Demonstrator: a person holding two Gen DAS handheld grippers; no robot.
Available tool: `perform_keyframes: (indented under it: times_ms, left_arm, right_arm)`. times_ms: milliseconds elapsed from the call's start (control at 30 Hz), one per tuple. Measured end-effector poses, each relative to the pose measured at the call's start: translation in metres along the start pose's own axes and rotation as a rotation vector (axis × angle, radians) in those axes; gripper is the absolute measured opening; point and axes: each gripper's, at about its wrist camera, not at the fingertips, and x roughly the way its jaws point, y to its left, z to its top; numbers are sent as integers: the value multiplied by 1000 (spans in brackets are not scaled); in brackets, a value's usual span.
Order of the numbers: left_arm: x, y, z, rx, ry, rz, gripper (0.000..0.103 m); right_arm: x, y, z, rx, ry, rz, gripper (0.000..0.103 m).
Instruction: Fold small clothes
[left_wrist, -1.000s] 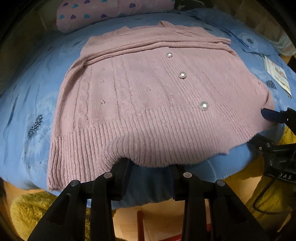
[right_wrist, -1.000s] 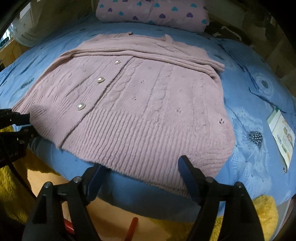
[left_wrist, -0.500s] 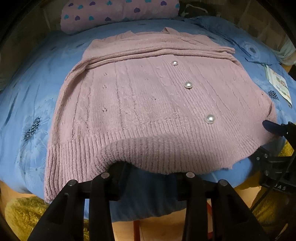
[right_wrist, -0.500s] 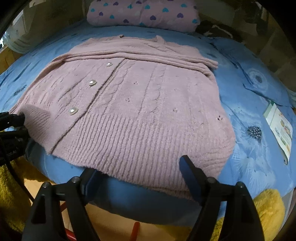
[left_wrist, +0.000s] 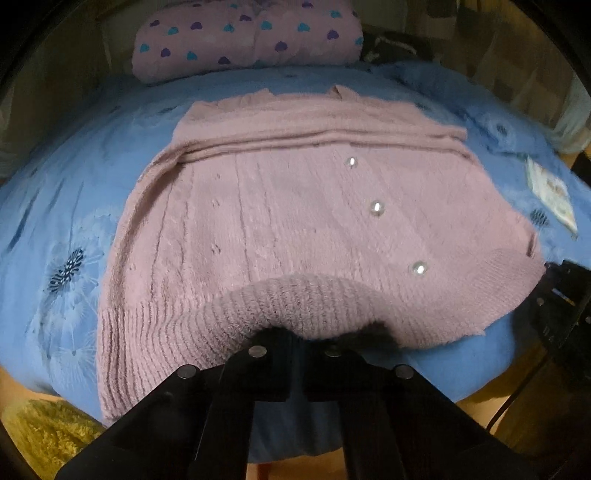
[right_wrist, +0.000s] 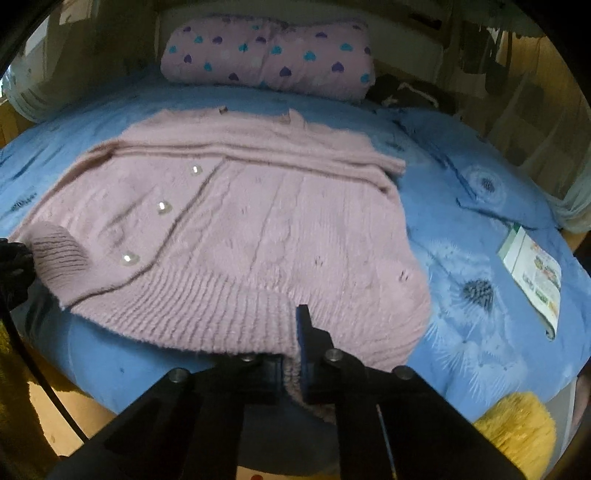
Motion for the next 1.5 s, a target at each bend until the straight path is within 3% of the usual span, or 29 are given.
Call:
perform_keyframes:
  times_ms: [200, 333, 500, 633, 800, 900, 1167, 1233, 1333, 1500]
  left_arm:
    - [-25, 1, 12, -7, -117, -31, 0]
    - [-33, 3, 23, -22, -153, -37, 0]
    - [-29, 7, 24, -22, -105, -72, 0]
    - [-20, -1, 16, 38, -27, -99, 0]
    - [0, -5, 9, 120, 117, -36, 8]
    - [11, 0, 8, 118, 147, 27, 8]
    - [20, 2, 7, 95, 124, 12, 10]
    - [19, 7, 8, 70, 115, -5, 1]
    - [16, 16, 15, 41, 118, -47, 0]
    - [-5, 26, 39, 32, 22, -32, 0]
  right_arm:
    - [-22, -7, 20, 18, -111, 14, 5]
    - [-34, -7, 36, 12, -158, 16, 5]
    - [-32, -7, 44, 4, -156, 33, 5]
    - [-27, -9, 40, 24, -132, 49, 5]
    - [-24, -8, 26, 22, -96, 63, 5]
    - [-19, -7, 18, 25, -71, 67, 5]
    - [-4, -8, 7, 35, -12, 68, 5]
    - [3, -8, 4, 35, 14, 79, 6]
    - [13, -9, 3, 38, 49, 108, 6]
    - [2, -14, 20, 67, -14, 112, 5]
